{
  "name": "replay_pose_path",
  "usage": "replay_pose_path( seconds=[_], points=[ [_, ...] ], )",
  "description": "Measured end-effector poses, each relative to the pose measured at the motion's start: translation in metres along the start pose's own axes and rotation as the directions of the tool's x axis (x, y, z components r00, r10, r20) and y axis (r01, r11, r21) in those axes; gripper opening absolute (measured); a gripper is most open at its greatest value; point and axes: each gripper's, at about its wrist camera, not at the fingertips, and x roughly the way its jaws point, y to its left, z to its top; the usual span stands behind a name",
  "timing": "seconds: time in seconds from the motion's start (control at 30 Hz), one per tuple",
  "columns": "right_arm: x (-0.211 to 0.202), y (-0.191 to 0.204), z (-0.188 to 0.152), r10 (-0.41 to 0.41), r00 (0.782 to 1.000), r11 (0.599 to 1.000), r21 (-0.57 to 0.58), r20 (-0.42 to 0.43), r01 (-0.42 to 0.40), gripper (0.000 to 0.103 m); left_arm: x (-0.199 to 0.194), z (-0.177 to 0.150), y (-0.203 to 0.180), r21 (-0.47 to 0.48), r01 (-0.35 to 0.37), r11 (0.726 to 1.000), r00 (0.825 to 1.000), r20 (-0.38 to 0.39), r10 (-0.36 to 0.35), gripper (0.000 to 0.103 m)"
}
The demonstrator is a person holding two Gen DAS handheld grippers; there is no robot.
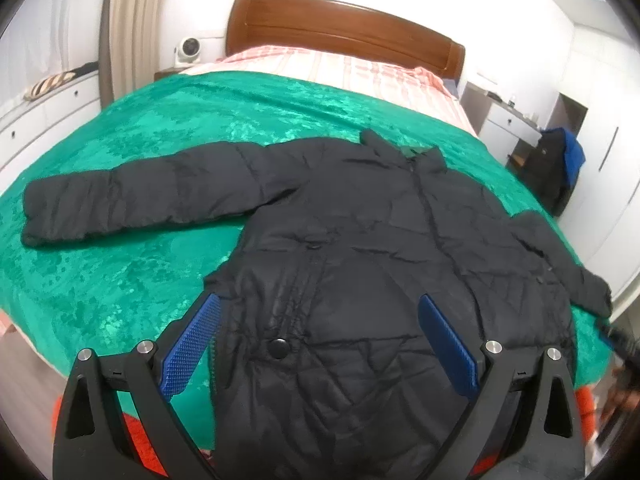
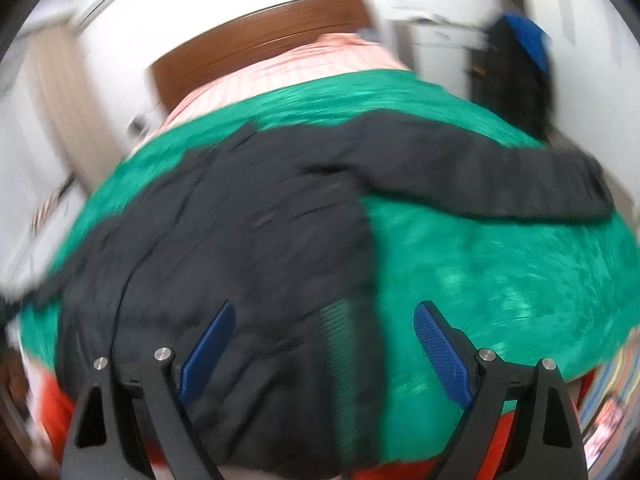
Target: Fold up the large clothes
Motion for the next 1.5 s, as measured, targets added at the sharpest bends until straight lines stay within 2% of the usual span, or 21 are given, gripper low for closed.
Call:
replay_pose_path(
  seconds=[0.07,0.13,0.2,0.3,0.43,0.63,0.73,0.87,0.93,1.07,1.13,1.17,1.2,1.23,1.27,1.33,1.37,1.43,1.5],
  points=[
    [0.005,-0.046,0.021,-0.043,0.999,0.988,0.146,0.022,0.039,0.090,0.000,0.000,0.004,-0.015,-0.002,1.000,1.000,0.002,0.002,0.100],
    [0.010,-0.086,0.034,-0.099,0.995,0.957,0.277,0.012,0.092,0.090,-0.001,0.001,0.008,-0.033,-0.005,0.999,1.000,0.003,0.005,0.100],
    [0.008,-0.105,0.037,-0.117,0.993,0.928,0.358,0.028,0.099,0.090,-0.002,0.001,0.011,-0.049,-0.007,0.999,1.000,0.007,0.007,0.100],
    [0.007,-0.107,0.037,-0.106,0.992,0.926,0.369,0.073,0.072,0.090,-0.002,0.004,0.011,-0.061,-0.022,0.998,1.000,0.011,0.022,0.100],
    [0.023,-0.113,0.044,-0.069,0.996,0.929,0.369,0.063,0.041,0.090,0.001,0.008,0.008,-0.063,-0.029,0.998,1.000,-0.002,0.028,0.100],
    [0.042,-0.156,0.069,-0.014,0.997,0.899,0.437,0.076,-0.020,0.090,-0.003,0.006,0.003,-0.042,-0.057,0.998,0.998,0.015,0.057,0.100],
    [0.052,-0.191,0.074,-0.002,0.995,0.842,0.538,0.095,-0.050,0.090,-0.003,0.005,0.007,-0.061,-0.061,0.996,0.998,0.010,0.062,0.100],
    [0.062,-0.228,0.074,0.018,0.987,0.744,0.657,0.159,-0.119,0.088,-0.002,0.003,0.016,-0.100,-0.067,0.993,0.998,0.002,0.067,0.100],
    [0.067,-0.240,0.074,-0.004,0.984,0.704,0.700,0.177,-0.123,0.087,-0.001,0.002,0.019,-0.108,-0.070,0.992,0.998,-0.004,0.070,0.100],
    [0.071,-0.261,0.069,-0.070,0.975,0.580,0.804,0.210,-0.132,0.080,-0.003,0.000,0.025,-0.126,-0.087,0.988,0.996,0.007,0.088,0.100],
    [0.074,-0.261,0.076,-0.096,0.976,0.597,0.796,0.197,-0.102,0.063,-0.002,-0.002,0.029,-0.135,-0.096,0.986,0.995,0.007,0.098,0.100],
    [0.073,-0.260,0.083,-0.123,0.978,0.626,0.778,0.171,-0.058,0.033,0.000,-0.003,0.031,-0.140,-0.100,0.985,0.995,0.001,0.101,0.100],
    [0.068,-0.257,0.090,-0.162,0.975,0.659,0.752,0.150,-0.006,0.017,0.001,-0.004,0.033,-0.144,-0.101,0.984,0.995,-0.004,0.102,0.100],
    [0.061,-0.250,0.098,-0.199,0.969,0.694,0.719,0.144,0.036,0.017,0.002,-0.005,0.035,-0.153,-0.101,0.983,0.995,-0.009,0.100,0.100],
    [0.049,-0.233,0.113,-0.235,0.960,0.748,0.659,0.152,0.079,0.017,0.001,-0.006,0.038,-0.166,-0.094,0.982,0.995,-0.007,0.095,0.100],
    [0.029,-0.197,0.138,-0.258,0.946,0.840,0.530,0.195,0.120,0.017,-0.001,-0.009,0.041,-0.180,-0.091,0.979,0.996,0.006,0.094,0.100],
    [0.015,-0.166,0.156,-0.250,0.939,0.890,0.437,0.235,0.128,0.016,0.000,-0.010,0.044,-0.190,-0.091,0.978,0.996,0.009,0.094,0.100],
    [-0.009,-0.101,0.189,-0.177,0.932,0.959,0.268,0.316,0.091,0.016,0.006,-0.011,0.047,-0.208,-0.079,0.975,0.997,-0.002,0.081,0.099],
    [-0.023,-0.028,0.216,-0.079,0.927,0.993,0.106,0.366,0.042,0.017,0.010,-0.011,0.047,-0.218,-0.064,0.974,0.998,-0.012,0.063,0.099]
  ],
)
